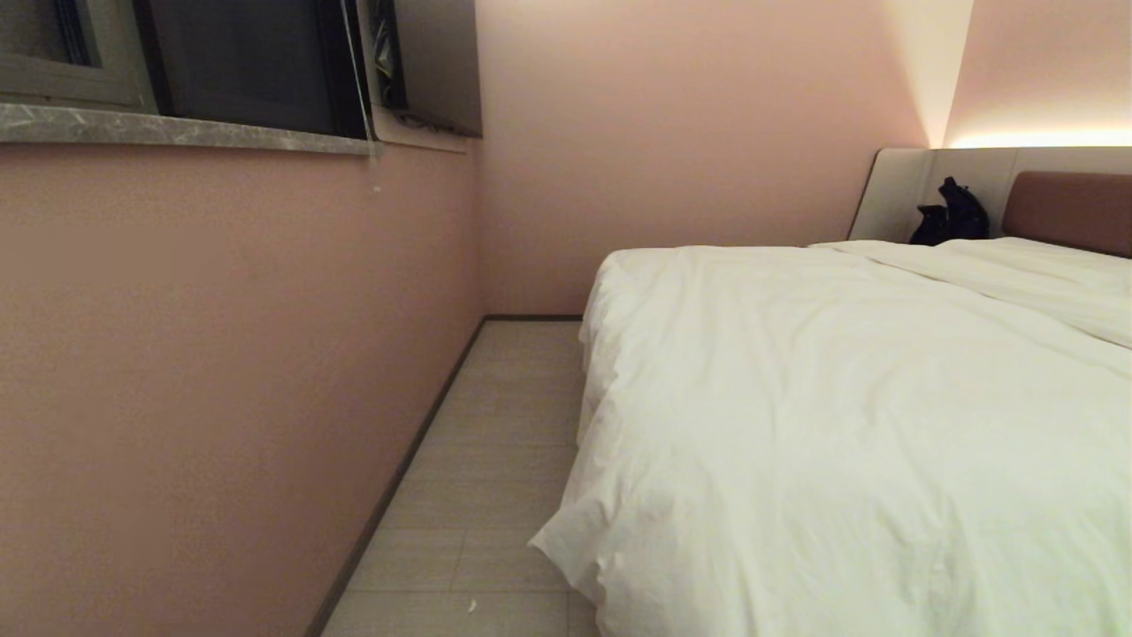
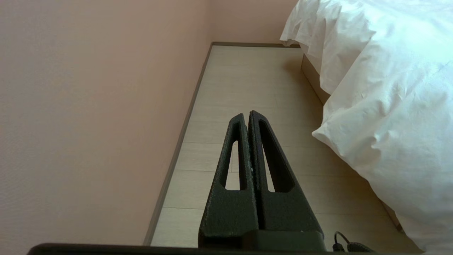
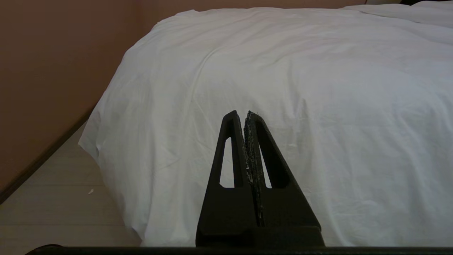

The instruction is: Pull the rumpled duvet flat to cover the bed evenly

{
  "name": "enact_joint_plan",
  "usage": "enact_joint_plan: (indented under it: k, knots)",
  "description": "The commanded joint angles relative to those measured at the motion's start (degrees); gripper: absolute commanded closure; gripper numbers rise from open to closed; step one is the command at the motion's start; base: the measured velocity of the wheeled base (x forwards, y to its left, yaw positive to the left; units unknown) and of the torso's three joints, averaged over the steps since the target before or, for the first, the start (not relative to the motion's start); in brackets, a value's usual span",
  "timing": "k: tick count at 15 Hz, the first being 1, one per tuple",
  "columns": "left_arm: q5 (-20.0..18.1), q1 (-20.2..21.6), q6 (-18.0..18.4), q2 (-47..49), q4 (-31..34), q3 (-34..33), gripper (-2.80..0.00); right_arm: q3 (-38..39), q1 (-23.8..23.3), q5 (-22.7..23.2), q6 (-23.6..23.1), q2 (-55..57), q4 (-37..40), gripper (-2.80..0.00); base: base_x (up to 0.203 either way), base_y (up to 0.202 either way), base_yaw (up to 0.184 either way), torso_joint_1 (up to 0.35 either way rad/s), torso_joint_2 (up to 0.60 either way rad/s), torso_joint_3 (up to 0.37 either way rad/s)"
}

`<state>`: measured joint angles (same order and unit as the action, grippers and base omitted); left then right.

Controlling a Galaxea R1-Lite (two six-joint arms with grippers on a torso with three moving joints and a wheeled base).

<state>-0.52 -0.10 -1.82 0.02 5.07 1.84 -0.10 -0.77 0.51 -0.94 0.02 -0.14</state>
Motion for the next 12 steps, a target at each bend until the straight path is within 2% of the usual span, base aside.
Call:
enact_joint_plan:
  k: [1, 12]
  knots:
    - [0.00, 0.01, -0.03, -0.02, 0.03, 0.00, 0.00, 0.01, -0.02, 0.02, -0.03, -0.02, -0.03, 0.00, 0.000, 0.000, 0.000, 0.000, 0.00, 0.000]
    - [-0.09, 0.01, -0.03, -0.02, 0.03, 0.00, 0.00, 0.01, 0.06, 0.02, 0.06, -0.02, -0.03, 0.00, 0.000, 0.000, 0.000, 0.000, 0.00, 0.000]
